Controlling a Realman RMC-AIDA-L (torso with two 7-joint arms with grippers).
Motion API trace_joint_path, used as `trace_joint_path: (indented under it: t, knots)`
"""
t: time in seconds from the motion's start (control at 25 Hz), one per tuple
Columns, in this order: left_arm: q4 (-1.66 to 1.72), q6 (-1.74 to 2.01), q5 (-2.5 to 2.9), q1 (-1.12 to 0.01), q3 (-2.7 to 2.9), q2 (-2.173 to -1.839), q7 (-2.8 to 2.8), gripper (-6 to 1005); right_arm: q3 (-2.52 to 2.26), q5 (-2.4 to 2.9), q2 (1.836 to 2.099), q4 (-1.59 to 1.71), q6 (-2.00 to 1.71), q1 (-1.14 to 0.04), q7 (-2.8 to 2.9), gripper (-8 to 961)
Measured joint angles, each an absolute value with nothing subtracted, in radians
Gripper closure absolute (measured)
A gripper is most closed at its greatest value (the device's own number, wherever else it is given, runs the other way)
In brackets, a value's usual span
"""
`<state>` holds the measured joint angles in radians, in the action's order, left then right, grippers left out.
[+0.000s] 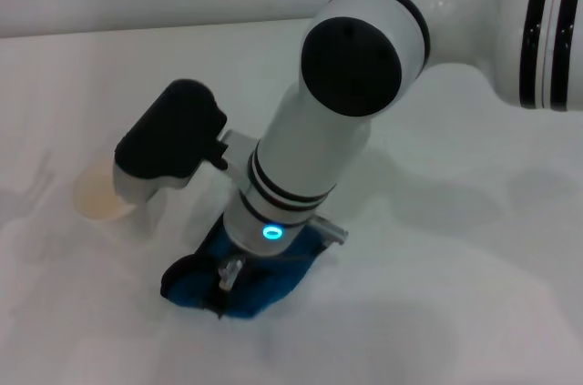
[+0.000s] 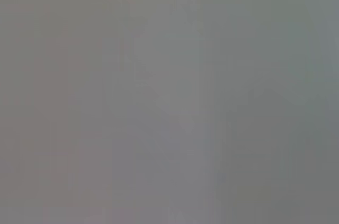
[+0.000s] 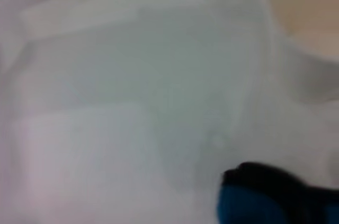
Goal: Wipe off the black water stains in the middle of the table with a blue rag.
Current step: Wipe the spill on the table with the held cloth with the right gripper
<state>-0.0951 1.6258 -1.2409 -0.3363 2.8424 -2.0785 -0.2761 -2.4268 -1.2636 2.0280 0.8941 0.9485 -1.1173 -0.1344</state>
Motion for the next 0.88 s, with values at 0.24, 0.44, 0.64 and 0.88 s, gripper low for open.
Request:
trace_joint_path:
  t: [0.24, 0.44, 0.64, 0.88]
  knots:
    - [-0.095, 1.626, -1.241, -0.336, 2.842, -2.079, -0.276, 105, -2.359, -1.093, 2.028, 0.89, 0.924, -1.086, -0.057, 941]
    - [-0.095, 1.626, -1.241, -0.336, 2.842, -2.079, -0.276, 105, -2.313, -0.956, 2.028, 0.874, 0.927, -1.066, 0.018, 940]
    - [-0.095, 1.622, -1.241, -0.336, 2.842, -2.079, -0.276, 104, -2.297, -0.865, 2.028, 0.82, 0.919, -1.064, 0.078, 940]
    - [-0.095, 1.62, -1.242, -0.335, 2.842, -2.078, -0.276, 104, -2.269, -0.755, 2.028, 0.793, 0.906, -1.058, 0.144, 940]
